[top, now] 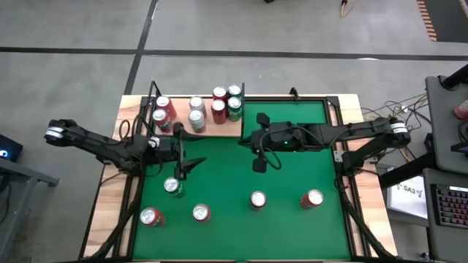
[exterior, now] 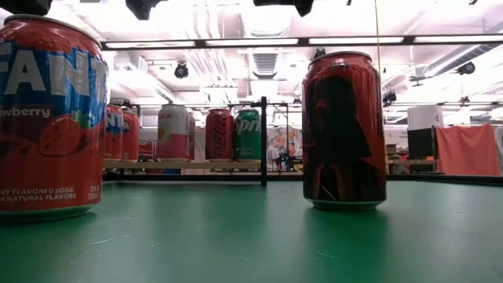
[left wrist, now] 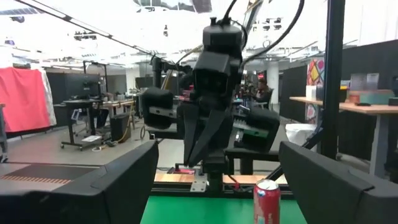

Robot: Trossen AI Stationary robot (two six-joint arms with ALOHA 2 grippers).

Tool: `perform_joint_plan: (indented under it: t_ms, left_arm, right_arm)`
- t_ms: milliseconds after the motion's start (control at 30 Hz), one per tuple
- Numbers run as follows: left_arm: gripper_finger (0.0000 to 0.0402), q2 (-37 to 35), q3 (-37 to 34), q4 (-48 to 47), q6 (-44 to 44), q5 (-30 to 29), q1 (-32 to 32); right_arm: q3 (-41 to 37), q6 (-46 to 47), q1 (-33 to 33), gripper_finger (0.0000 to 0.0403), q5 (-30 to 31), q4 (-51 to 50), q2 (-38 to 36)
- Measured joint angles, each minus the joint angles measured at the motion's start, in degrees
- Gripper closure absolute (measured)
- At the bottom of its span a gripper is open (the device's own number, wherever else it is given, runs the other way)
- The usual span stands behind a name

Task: Place canned beverage on shelf
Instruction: Put the green soda can on the shelf aligned with the other green soda can

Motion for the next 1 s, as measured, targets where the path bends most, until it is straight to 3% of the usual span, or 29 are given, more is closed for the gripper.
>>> perform_joint_plan:
  t_ms: [267, 433, 600, 833, 1000]
  left_arm:
    - [0.0084, 4.6, 0.2, 6.5, -2.9, 0.0, 0.0]
    - [0.0084, 8.1, 4.1, 2.7, -4.5, 0.0, -0.6]
    - [0.0084, 10.0, 12.4, -15.0, -6.6, -0.6, -1.4]
    - [0.0084, 14.8, 24.4, -44.6, -8.6, -9.0, -3.6]
    - [0.0084, 18.4, 34.0, -68.1, -14.5, -9.1, -4.7]
  right_arm:
    - [-9.7, -2.2, 0.0, 0.0394, 0.0, 11.5, -4.4]
    - [-14.6, -3.6, 0.0, 0.0394, -0.1, 19.4, -6.1]
    - [-17.4, -3.0, 0.0, 0.0394, -0.1, 21.6, -7.3]
    - [-18.9, -2.4, 0.0, 0.0394, -0.2, 21.4, -7.9]
    - [-19.4, -1.6, 0.0, 0.0394, -0.2, 20.9, -8.0]
